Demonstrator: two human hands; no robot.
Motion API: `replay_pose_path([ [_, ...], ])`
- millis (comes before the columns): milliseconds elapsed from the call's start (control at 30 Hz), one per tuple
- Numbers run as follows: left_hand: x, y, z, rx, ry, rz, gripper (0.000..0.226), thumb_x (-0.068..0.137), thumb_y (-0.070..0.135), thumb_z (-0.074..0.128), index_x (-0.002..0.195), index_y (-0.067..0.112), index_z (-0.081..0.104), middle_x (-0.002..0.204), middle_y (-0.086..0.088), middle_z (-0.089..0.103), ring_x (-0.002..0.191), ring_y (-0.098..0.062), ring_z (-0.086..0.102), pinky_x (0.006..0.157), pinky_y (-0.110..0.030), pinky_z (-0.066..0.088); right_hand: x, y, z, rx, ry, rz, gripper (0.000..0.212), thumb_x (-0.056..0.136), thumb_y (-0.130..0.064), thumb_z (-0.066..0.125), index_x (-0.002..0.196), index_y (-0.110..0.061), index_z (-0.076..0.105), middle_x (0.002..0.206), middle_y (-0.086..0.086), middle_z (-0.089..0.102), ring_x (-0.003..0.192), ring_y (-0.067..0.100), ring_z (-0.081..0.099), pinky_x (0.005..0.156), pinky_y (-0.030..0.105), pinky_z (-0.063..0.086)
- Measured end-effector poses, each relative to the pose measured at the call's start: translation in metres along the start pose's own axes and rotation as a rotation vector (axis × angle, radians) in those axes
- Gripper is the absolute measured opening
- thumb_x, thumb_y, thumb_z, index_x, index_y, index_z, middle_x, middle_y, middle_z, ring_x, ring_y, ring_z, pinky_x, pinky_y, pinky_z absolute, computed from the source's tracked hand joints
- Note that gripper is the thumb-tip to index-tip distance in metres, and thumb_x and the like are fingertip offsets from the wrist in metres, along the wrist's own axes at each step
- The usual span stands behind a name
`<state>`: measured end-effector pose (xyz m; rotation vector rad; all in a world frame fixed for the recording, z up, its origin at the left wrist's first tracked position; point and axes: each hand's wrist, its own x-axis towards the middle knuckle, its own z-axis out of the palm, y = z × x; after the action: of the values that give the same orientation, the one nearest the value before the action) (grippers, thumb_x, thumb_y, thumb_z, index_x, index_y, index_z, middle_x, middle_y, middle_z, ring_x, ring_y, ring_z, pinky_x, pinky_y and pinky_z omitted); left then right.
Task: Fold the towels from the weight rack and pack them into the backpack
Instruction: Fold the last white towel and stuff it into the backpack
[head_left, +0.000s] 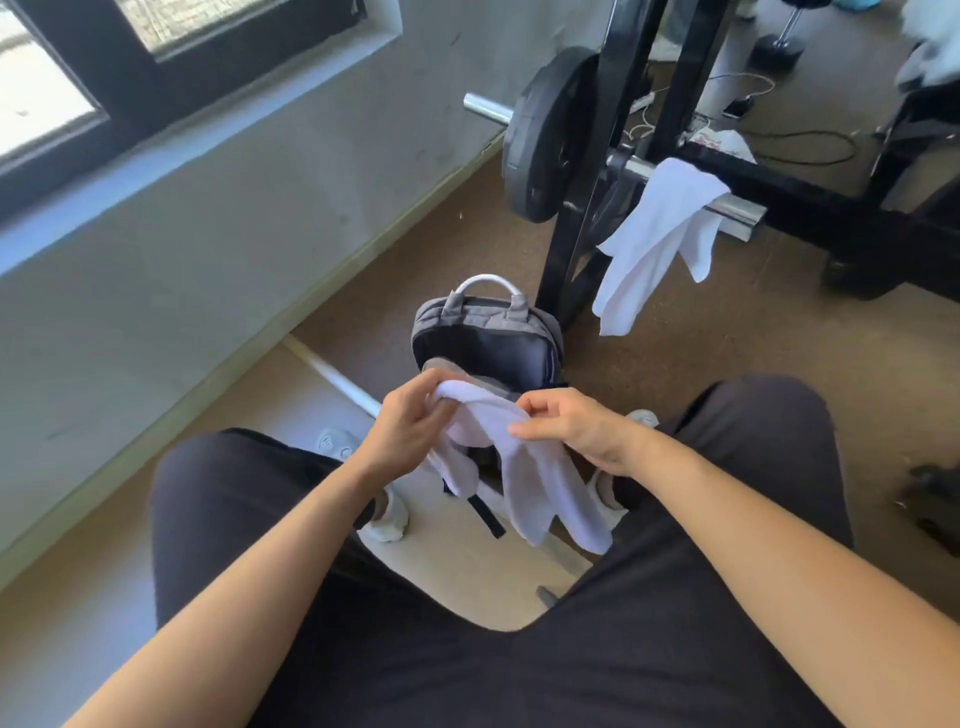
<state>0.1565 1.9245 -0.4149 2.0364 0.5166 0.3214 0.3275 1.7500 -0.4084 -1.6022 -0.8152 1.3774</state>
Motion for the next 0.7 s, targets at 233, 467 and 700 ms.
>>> replay_pose_path([
  [233,-0.001,0.002,0.009,-0.193,-0.163,-0.151,0.015,0.088,0.007,0.053,0.096,0.014,0.063,0.081,0.004,0.062,0.08,-0.01,0.059,0.072,-0.028,0.049,0.022,0.021,0.003,0.07,-0.058,0.109,0.031,0.09,-0.02,0.073,0.113,0.0,0.068,0.113,0.015,0.071,0.108,0.028,0.066,0.106,0.049,0.045],
  [467,0.001,-0.035,-0.002,-0.151,-0.192,-0.245,0.014,0.081,0.015,0.065,0.084,0.013,0.052,0.073,-0.002,0.056,0.07,-0.017,0.051,0.063,-0.032,0.039,0.029,0.019,-0.009,0.177,-0.29,0.203,0.01,0.089,-0.026,0.066,0.085,-0.017,0.064,0.086,0.0,0.063,0.083,0.015,0.059,0.078,0.028,0.045],
  [700,0.006,-0.046,0.001,0.069,-0.26,-0.195,0.018,0.077,0.006,0.056,0.08,0.021,0.048,0.07,0.011,0.049,0.064,-0.009,0.041,0.06,-0.028,0.034,0.034,0.025,-0.008,-0.222,-0.053,0.166,0.012,0.09,-0.025,0.074,0.085,-0.014,0.071,0.084,0.002,0.063,0.086,0.017,0.058,0.085,0.035,0.046],
])
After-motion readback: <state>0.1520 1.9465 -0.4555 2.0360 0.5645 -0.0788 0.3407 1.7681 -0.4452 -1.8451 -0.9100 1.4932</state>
